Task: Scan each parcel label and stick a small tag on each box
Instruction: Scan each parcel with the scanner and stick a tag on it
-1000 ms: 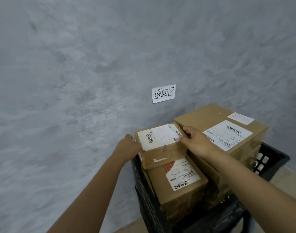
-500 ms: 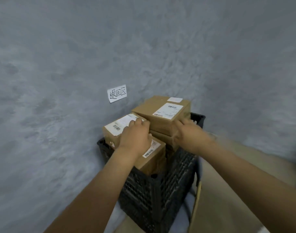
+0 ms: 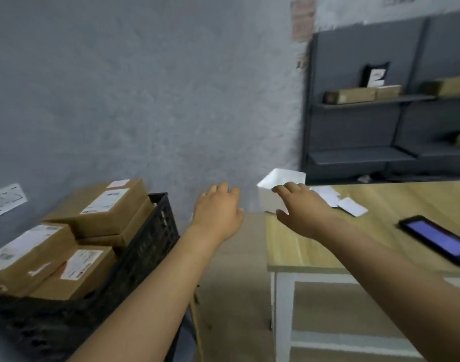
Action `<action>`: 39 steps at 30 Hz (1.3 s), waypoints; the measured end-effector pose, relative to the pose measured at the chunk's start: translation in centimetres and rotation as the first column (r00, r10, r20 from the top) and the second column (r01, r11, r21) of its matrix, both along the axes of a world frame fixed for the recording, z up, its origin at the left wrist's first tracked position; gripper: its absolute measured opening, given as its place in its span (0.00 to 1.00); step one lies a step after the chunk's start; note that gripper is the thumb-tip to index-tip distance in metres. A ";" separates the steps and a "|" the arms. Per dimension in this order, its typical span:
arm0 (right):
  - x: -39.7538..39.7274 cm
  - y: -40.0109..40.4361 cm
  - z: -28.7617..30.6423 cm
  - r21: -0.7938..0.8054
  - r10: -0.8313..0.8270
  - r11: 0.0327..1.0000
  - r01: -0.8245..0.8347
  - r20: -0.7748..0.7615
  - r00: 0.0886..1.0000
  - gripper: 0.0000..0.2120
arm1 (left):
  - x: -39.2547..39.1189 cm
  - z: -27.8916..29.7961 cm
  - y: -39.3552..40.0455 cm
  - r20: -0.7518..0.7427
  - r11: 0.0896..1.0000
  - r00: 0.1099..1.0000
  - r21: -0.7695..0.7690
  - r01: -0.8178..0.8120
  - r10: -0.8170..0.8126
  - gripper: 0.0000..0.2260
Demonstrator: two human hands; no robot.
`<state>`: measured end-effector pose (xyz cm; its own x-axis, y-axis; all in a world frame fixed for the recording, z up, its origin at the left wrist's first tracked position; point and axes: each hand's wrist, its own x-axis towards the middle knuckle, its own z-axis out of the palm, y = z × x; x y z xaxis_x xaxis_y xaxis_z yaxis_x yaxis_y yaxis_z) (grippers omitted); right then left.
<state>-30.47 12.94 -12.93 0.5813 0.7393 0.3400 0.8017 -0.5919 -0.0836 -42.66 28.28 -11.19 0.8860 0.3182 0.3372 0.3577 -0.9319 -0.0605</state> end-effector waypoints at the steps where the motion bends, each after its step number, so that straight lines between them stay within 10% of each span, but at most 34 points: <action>1: 1.3 -3.0 0.0 -0.003 -0.034 0.999 0.034 -0.005 0.999 0.24 | 1.8 0.0 -2.5 0.008 1.000 1.000 -0.004 0.028 -0.028 0.20; 16: 16.7 -41.6 0.1 -0.034 -0.480 0.877 0.480 0.001 0.877 0.26 | 23.9 -0.5 -36.1 0.029 0.910 0.910 -0.006 0.415 -0.414 0.17; 39: 40.9 -66.4 -7.6 -0.084 -0.811 0.566 0.820 -0.235 0.536 0.26 | 56.8 -7.6 -59.0 -0.149 0.753 0.739 -0.169 0.636 -0.657 0.19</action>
